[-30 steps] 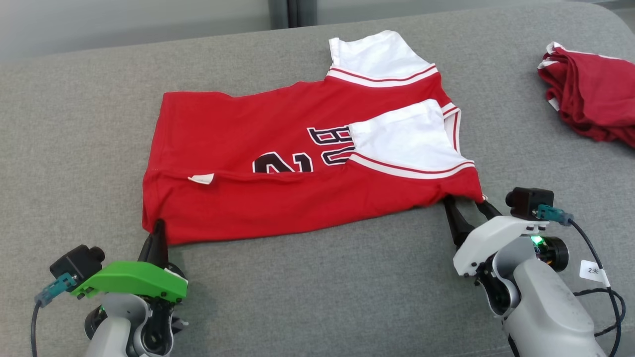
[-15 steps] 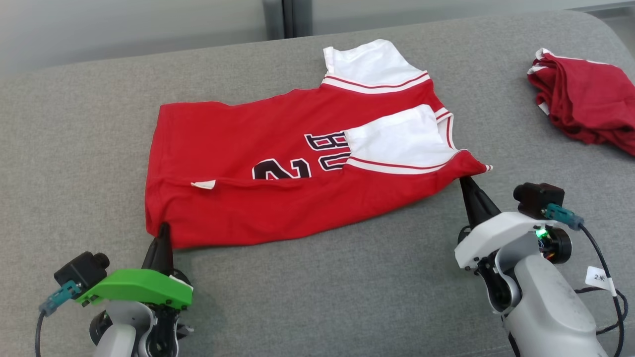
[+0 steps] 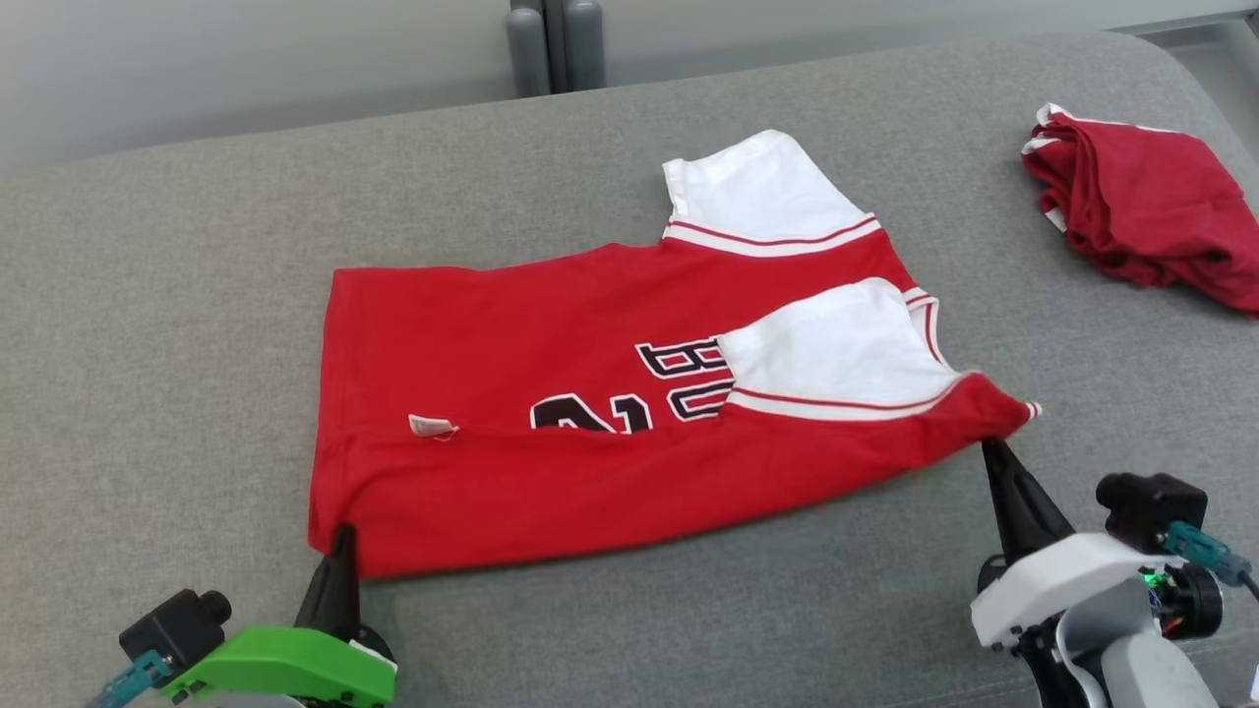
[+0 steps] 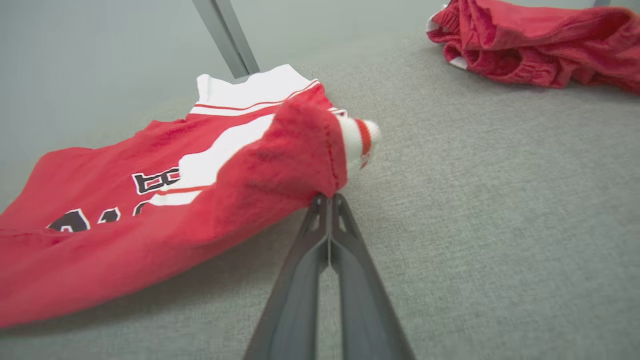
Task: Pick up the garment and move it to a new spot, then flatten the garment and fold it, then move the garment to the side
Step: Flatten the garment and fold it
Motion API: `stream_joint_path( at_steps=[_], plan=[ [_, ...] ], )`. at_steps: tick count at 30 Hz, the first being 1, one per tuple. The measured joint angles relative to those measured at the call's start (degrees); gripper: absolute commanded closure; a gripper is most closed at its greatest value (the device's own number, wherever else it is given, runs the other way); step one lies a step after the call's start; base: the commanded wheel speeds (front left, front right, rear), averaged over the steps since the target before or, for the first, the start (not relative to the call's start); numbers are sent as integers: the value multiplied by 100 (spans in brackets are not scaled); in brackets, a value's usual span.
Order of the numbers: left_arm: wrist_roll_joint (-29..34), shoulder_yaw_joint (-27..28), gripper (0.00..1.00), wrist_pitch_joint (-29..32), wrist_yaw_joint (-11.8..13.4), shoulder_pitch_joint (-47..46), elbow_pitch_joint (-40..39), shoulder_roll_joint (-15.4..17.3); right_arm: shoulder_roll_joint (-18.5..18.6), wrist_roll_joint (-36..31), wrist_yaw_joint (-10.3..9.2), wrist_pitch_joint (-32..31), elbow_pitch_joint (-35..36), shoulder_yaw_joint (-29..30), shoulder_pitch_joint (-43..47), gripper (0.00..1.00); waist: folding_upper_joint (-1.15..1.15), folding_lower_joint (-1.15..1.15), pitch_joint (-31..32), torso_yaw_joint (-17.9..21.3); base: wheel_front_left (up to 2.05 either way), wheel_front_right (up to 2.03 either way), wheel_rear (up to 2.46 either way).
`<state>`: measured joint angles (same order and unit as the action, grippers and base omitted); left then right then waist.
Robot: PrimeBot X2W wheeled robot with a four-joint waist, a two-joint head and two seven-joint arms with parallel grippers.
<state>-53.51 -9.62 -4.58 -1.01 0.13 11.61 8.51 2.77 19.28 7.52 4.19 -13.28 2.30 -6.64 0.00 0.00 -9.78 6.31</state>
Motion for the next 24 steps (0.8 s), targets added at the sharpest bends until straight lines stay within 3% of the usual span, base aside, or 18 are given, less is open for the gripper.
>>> stream_joint_path(
  at_steps=[4, 10, 11, 12, 13, 15, 16, 24],
  plan=[
    [-36, -20, 100, 34, 66, 172, 67, -36, -2, 153, 0, -123, 92, 80, 402, 100, 0, 0, -2, -17, 0, 0, 0],
    [-33, -63, 100, -64, 20, 211, 464, -84, -3, 300, 0, 43, -464, 49, 415, 100, 0, 0, 43, 1, 0, 0, 0],
    [-33, -67, 100, -91, 4, 212, 527, -93, -1, 341, 0, 100, -577, 35, 388, 87, 0, 0, 59, 2, 0, 0, 0],
    [-33, -70, 100, -113, -3, 213, 571, -100, -4, 355, 1, 167, -682, 31, 363, 55, 0, 0, 73, 3, 0, 0, 0],
    [-33, -75, 100, -132, -15, 213, 609, -103, -4, 355, 1, 256, -768, 34, 353, 0, 0, 0, 86, 3, 0, 0, 0],
    [-18, -97, 48, -183, -53, 215, 669, -100, -4, 356, 0, 367, -909, 68, 353, 0, 0, 0, 105, 6, 0, 0, 0],
    [-7, -110, 0, -203, -81, 225, 688, -91, 3, 349, 0, 431, -980, 99, 353, 0, 0, 0, 116, 9, 0, 0, 0],
    [185, -181, 0, -305, -146, 366, 550, 115, 1, 165, 0, 645, -1099, 423, 351, 0, 0, 0, 180, 41, 0, 0, 0]
  ],
)
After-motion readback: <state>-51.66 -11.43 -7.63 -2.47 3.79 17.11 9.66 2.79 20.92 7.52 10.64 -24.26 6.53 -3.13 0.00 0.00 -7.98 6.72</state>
